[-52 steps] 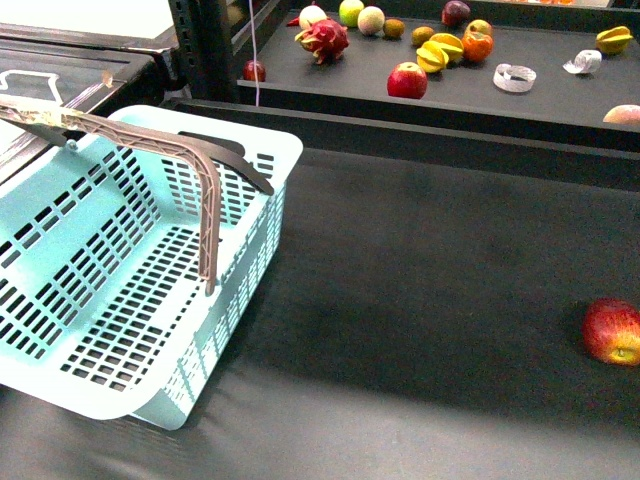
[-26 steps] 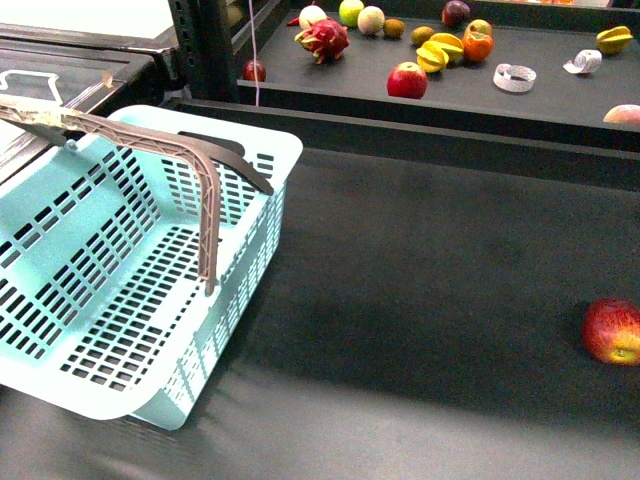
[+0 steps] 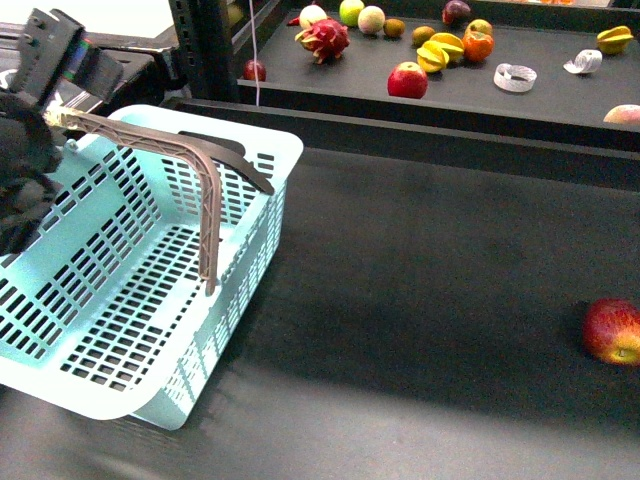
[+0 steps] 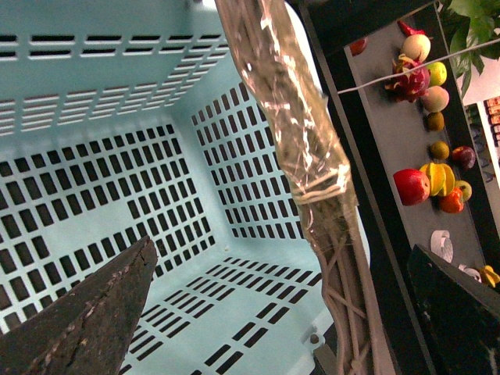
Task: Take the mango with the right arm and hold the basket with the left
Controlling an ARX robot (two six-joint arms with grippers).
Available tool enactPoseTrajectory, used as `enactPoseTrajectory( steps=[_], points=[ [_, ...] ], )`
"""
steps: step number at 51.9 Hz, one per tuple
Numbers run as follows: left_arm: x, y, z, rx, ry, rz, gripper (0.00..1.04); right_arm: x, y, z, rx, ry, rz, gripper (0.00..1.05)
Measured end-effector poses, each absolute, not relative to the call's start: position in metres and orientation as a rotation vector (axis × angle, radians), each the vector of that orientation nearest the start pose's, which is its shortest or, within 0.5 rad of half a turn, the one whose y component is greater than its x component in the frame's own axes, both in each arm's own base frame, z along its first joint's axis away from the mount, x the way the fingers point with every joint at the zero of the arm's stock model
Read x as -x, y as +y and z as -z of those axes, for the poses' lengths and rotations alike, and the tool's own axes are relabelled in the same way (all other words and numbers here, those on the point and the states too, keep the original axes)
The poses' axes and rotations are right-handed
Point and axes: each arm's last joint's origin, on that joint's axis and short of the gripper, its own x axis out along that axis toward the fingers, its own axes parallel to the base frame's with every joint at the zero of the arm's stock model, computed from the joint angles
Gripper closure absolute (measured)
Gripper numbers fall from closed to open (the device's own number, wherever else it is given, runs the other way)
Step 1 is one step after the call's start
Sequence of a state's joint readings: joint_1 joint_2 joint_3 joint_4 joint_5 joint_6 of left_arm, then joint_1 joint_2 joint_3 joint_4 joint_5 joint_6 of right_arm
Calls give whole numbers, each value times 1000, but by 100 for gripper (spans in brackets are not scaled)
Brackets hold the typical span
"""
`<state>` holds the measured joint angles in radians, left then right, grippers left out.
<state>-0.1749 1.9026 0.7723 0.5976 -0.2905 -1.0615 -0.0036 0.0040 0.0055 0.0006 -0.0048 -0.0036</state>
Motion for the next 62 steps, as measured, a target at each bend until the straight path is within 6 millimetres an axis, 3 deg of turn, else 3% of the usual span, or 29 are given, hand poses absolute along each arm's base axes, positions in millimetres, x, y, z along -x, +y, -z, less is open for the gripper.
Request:
enactPoseTrajectory(
  steps=[8,20,32,39,49,62],
  points=[
    [-366,-65,-97,938,427,-341,8,-98,0,-165,4,-2,-1,8],
    [-389,-69,-87,952,432,-347,8,-98,0,-165,4,-2,-1,8],
    [-396,-66,-87,964,418,-355,45,-98,0,-165,4,-2,-1,8],
    [-399,-66,-89,975,413,-348,72,-98,0,-165,4,-2,-1,8],
    [-401,-67,-94,1061,411,-338,98,-98,0,-165,4,-2,-1,8],
    [-377,-74,-102,968,451,-240,100,-98,0,-165,4,-2,-1,8]
  ],
)
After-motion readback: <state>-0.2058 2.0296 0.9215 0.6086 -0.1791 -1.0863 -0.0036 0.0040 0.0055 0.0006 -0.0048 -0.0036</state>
